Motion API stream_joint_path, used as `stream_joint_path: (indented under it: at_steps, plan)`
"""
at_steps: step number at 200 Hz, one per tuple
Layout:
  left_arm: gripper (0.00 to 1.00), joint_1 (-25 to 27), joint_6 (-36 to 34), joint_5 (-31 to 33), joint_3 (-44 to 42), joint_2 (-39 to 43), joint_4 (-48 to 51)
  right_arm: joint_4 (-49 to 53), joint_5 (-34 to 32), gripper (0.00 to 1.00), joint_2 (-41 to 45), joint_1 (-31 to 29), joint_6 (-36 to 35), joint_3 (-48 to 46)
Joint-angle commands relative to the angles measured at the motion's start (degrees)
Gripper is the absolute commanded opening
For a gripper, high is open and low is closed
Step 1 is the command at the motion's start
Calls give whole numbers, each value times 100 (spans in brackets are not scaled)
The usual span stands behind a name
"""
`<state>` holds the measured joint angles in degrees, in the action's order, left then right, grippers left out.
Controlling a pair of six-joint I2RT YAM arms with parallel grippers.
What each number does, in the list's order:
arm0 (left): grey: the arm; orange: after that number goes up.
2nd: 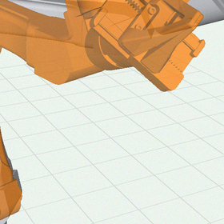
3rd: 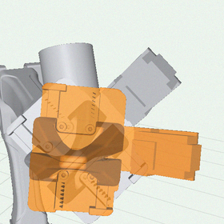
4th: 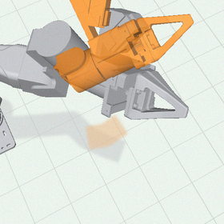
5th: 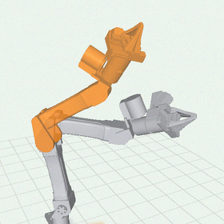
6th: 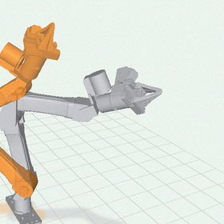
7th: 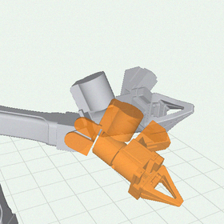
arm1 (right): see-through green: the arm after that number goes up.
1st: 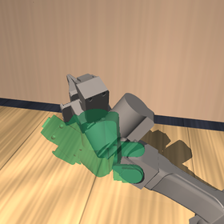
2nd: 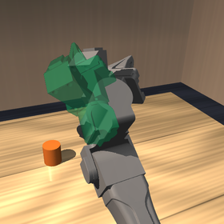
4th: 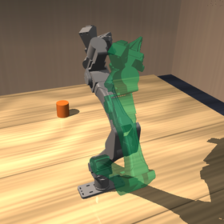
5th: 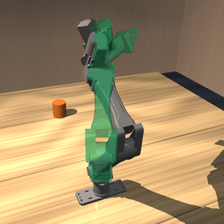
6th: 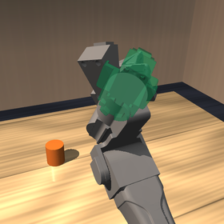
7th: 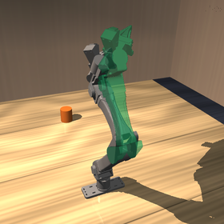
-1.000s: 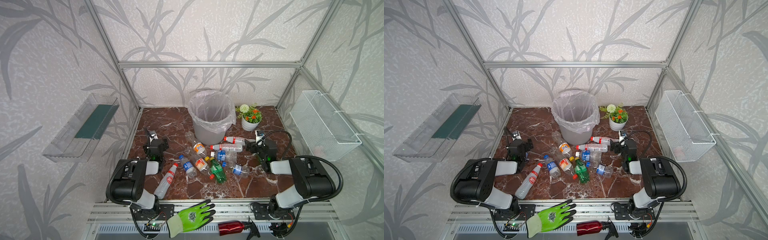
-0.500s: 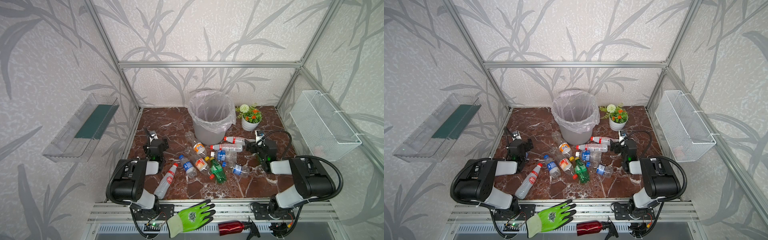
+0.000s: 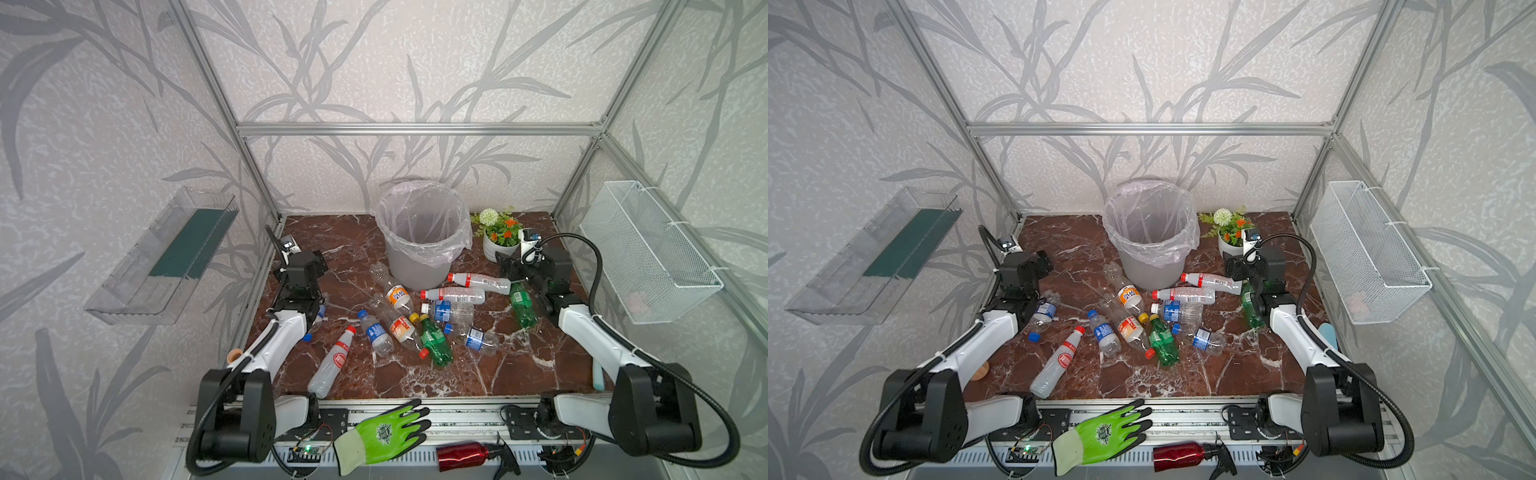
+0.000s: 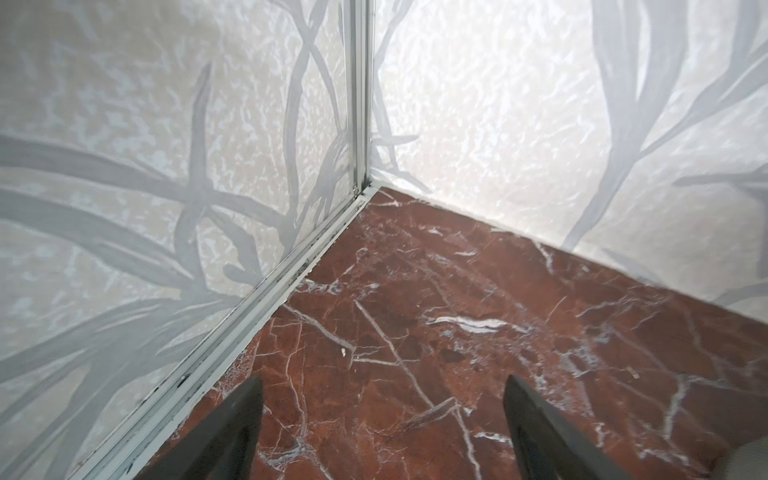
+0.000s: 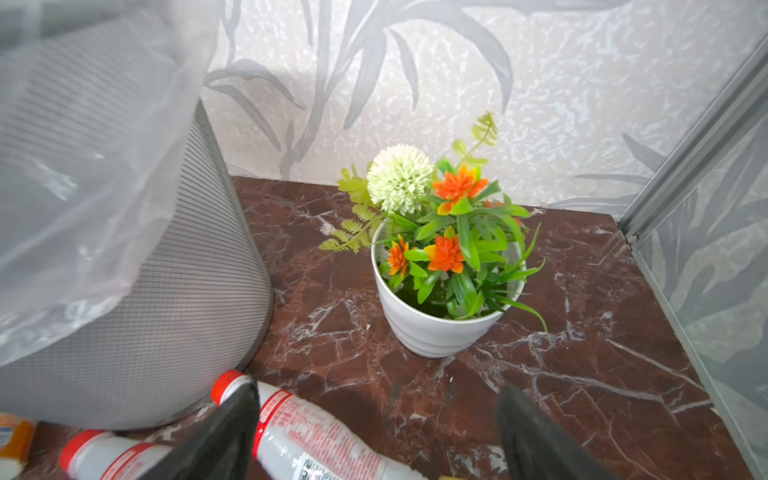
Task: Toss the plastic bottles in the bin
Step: 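Raise both arms from rest and move the right gripper toward the bin, then lower the right gripper onto the white red-capped bottle and close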
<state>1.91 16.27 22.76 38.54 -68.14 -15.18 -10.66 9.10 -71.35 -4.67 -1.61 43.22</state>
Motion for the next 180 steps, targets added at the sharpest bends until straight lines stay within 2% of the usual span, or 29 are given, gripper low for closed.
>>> stream_joint_path:
  at_steps: [1, 30, 64, 108, 138, 159, 180]
  plan:
    - [90, 20, 571, -417, -52, 61, 951, 1594, 173, 87, 7, -354, -111, 234]
    - [90, 99, 747, -649, -42, 147, 1323, 2480, -227, 87, -167, -984, -508, 652]
    - [90, 187, 865, -894, 197, 62, 1727, 2951, -431, 87, -542, -1187, -797, 1019]
    - [90, 323, 1097, -945, 251, -23, 1902, 3015, -530, 86, -805, -1420, -843, 1188]
    - [90, 348, 1175, -996, 245, -55, 1949, 3181, -472, 81, -1001, -1517, -807, 1375]
    - [90, 361, 1194, -997, 245, -64, 1940, 3126, -454, 81, -1060, -1684, -742, 1395]
    - [90, 366, 1173, -1035, 263, -94, 1930, 2920, -672, 81, -1204, -1704, -862, 1345]
